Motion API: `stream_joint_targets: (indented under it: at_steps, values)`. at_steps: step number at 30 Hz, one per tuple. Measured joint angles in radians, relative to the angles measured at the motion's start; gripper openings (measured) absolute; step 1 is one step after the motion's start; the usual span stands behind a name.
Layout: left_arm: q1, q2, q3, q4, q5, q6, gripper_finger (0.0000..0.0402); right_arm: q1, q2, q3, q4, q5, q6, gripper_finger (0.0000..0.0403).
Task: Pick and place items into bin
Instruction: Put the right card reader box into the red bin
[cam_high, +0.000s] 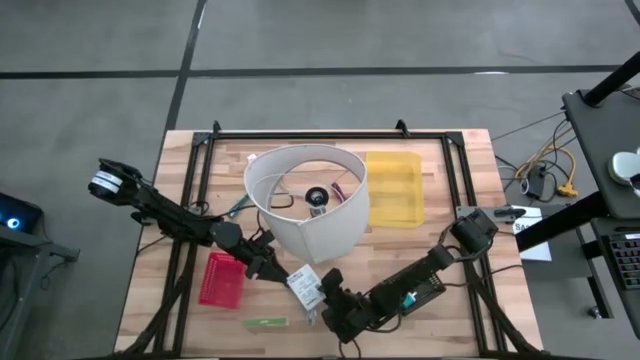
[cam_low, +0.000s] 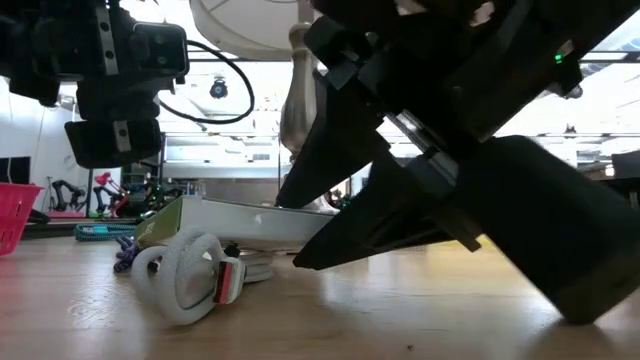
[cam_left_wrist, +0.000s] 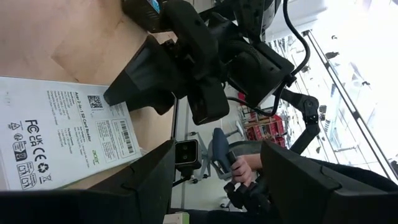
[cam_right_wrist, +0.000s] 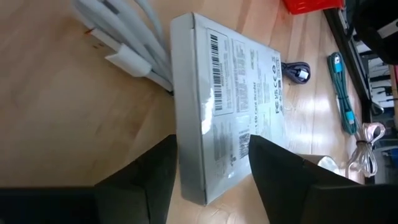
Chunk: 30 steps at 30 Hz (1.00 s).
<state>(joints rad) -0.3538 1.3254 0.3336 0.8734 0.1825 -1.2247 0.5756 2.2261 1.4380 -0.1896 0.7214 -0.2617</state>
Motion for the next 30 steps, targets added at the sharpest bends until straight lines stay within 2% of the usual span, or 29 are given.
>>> stream_joint_targets:
  at_steps: [7,17,22,30]
  values:
    - [0.0,0.0,0.0,0.0,0.0,0.0,0.0221,-0.007,0.002,0.007,-0.004,-0.011,0.007,0.0143]
    - [0.0,0.0,0.0,0.0,0.0,0.0,0.0221,-0.011,0.001,0.042,-0.017,0.012,0.159,0.0046]
    - [0.0,-0.002,0.0,0.013,0.0,0.017,0.0221,-0.009,-0.021,0.082,-0.067,-0.011,0.279,0.0036]
    - [0.0,-0.069,0.0,0.065,0.0,0.183,0.0221,-0.001,-0.054,0.17,-0.193,-0.03,0.518,0.0035]
